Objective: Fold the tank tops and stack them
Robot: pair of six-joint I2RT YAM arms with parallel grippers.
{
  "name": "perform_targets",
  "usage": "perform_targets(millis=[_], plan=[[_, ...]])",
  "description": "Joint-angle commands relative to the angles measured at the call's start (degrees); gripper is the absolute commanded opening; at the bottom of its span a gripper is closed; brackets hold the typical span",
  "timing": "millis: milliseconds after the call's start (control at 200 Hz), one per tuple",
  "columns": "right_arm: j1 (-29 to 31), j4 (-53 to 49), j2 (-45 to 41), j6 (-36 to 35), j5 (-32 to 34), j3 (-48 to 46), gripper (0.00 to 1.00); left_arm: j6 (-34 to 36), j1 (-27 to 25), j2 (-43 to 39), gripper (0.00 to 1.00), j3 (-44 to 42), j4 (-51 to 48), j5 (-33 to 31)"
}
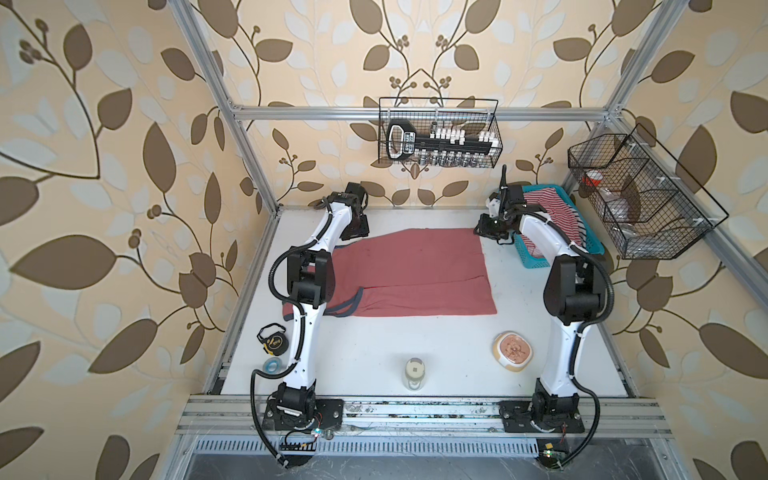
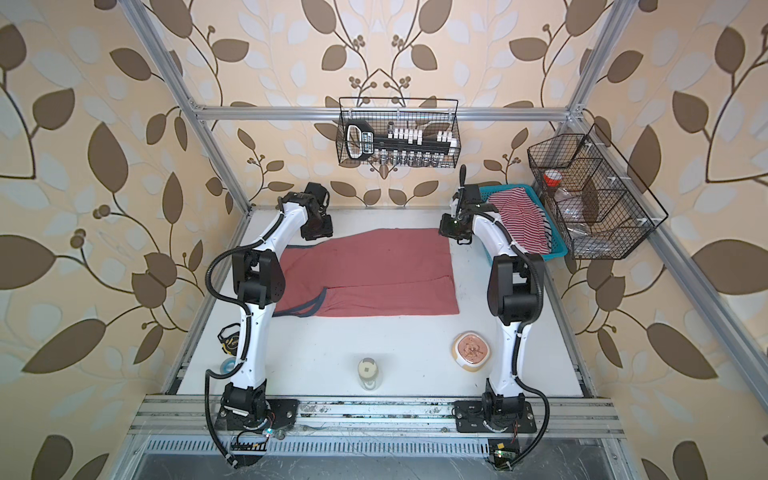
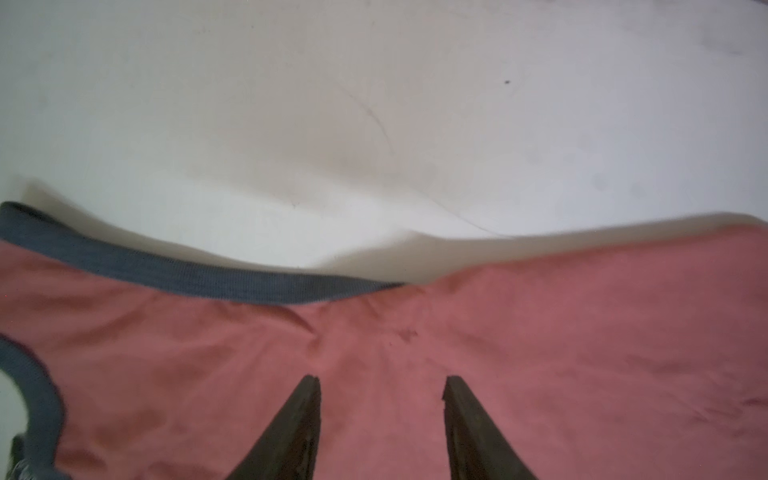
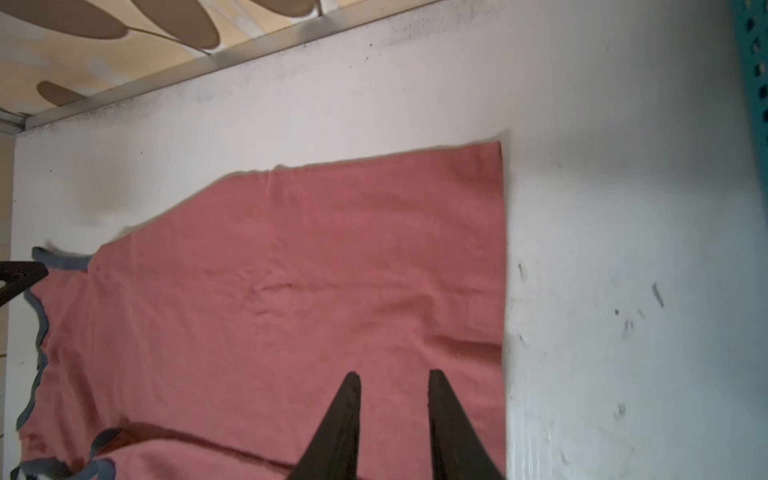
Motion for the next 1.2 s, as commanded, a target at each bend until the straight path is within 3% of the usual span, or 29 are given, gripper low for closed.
perform_targets(millis=[0,210,390,960,1195], plan=[[-0.5,-2.3,5.7,0.9,0.7,6.8,0.30,0.1,0.4,0.7,0.52,3.3,3.9,2.8],[-0.5,-5.3,14.5,2.2,5.3,18.4,0.34,-2.2,1.8,4.1,0.54,3.8,10.0,8.1],[-0.9,-5.7,18.6,3.4,7.3,23.1,0.36,-2.4,1.8,5.6,0.53,3.9,9.8,10.6],[-1.4,-4.5,26.9,6.7,6.0,29.5,0.40,-2.1,1.7,3.6,0.49,-3.8,8.9,13.9],[-1.7,-1.5,28.4,8.2,5.7,30.3,0.41,-2.1,1.6,3.8,0.37,-4.2,9.1,14.5]])
